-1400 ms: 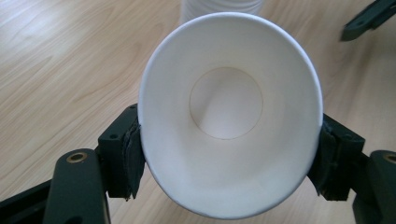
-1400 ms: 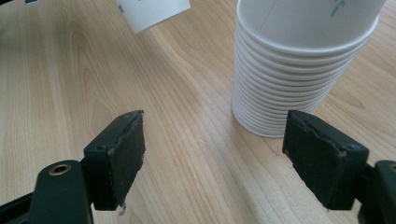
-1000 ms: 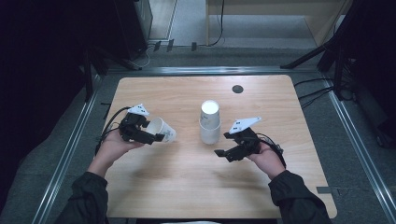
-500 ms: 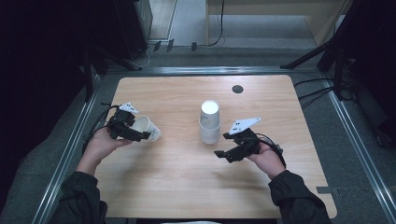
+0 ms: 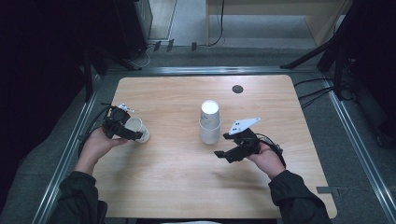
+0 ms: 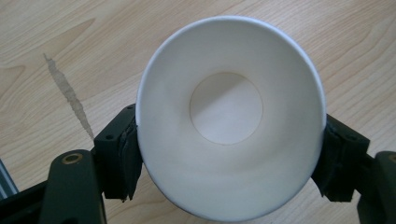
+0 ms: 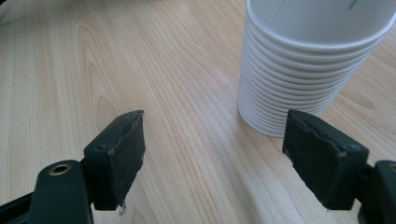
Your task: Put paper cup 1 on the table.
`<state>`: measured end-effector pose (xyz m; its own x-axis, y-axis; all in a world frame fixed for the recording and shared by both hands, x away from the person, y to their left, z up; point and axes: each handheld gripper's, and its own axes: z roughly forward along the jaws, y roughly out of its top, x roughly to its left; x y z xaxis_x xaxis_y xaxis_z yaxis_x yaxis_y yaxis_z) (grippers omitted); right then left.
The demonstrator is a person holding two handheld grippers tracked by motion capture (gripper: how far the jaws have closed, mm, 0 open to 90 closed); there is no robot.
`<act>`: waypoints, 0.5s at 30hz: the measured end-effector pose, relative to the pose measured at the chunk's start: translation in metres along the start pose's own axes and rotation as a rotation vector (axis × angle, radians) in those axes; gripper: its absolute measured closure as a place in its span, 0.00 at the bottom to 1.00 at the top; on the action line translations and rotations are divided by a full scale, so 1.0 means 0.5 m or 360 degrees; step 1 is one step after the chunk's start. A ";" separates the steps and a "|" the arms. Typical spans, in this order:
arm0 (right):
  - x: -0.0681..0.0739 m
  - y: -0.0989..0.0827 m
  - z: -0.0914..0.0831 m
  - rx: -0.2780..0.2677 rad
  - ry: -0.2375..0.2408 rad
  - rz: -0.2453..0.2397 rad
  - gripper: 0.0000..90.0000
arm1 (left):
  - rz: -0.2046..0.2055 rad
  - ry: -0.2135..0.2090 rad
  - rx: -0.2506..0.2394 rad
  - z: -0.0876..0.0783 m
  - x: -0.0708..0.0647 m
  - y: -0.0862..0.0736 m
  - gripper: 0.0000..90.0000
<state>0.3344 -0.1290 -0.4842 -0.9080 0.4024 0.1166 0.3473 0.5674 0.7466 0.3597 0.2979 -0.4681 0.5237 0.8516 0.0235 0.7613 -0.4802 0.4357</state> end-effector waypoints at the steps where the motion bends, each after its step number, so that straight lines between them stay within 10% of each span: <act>1: 0.000 0.000 0.000 0.0001 -0.0002 -0.0001 0.24 | 0.0002 0.0014 0.0006 0.001 0.000 0.000 0.26; 15: 0.001 0.000 0.001 0.0010 0.0004 -0.0002 0.24 | 0.0024 0.0076 0.0095 0.011 -0.003 0.003 0.26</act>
<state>0.3341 -0.1285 -0.4846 -0.9092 0.3995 0.1173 0.3475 0.5727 0.7425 0.3623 0.2948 -0.4722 0.5177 0.8524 0.0732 0.7755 -0.5036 0.3808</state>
